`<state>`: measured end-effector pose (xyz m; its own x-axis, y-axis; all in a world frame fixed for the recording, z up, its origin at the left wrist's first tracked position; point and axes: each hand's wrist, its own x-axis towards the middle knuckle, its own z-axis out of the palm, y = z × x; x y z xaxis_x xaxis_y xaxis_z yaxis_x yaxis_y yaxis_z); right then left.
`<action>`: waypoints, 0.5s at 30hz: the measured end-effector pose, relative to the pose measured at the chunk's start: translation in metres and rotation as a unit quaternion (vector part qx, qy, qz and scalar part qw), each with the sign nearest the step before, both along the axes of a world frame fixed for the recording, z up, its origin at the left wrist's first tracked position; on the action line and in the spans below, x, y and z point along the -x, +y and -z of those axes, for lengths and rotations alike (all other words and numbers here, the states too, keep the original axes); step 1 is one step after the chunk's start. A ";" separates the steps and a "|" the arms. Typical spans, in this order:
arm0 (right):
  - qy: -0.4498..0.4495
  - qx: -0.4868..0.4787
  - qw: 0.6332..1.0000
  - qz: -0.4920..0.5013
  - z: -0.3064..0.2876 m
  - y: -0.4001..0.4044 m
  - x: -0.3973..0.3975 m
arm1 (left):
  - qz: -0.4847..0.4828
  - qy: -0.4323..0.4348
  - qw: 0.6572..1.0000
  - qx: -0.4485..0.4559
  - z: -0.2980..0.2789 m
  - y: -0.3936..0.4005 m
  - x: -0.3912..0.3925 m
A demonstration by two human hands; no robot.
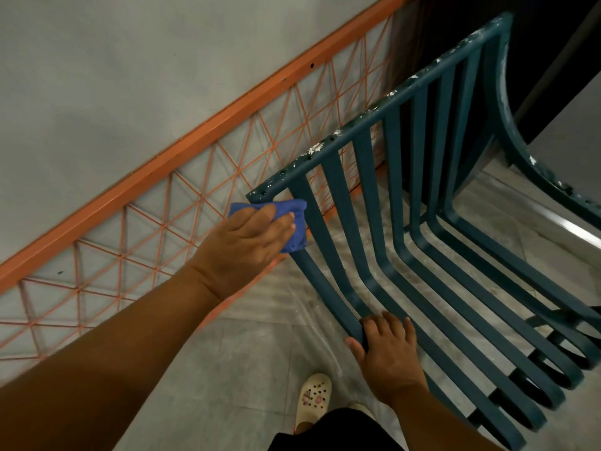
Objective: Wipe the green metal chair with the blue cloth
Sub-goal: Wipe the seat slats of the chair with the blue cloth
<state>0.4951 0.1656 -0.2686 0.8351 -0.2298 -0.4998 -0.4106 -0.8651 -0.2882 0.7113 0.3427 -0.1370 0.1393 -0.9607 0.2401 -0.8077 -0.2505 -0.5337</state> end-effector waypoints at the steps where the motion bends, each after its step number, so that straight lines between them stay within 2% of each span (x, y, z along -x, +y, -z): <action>1: 0.000 -0.001 1.000 -0.002 0.000 0.000 0.000 | -0.017 0.002 1.000 0.011 0.002 -0.001 0.002; 5: -0.004 0.001 1.000 -0.010 -0.001 -0.001 0.000 | -0.002 0.007 1.000 -0.015 0.030 -0.007 0.014; 9: -0.014 0.004 1.000 0.000 -0.002 0.003 -0.006 | 0.016 0.029 0.999 -0.043 0.032 -0.010 0.018; 15: -0.156 -0.079 0.984 0.021 -0.019 0.034 -0.080 | 0.028 0.032 0.997 -0.067 0.025 -0.010 0.013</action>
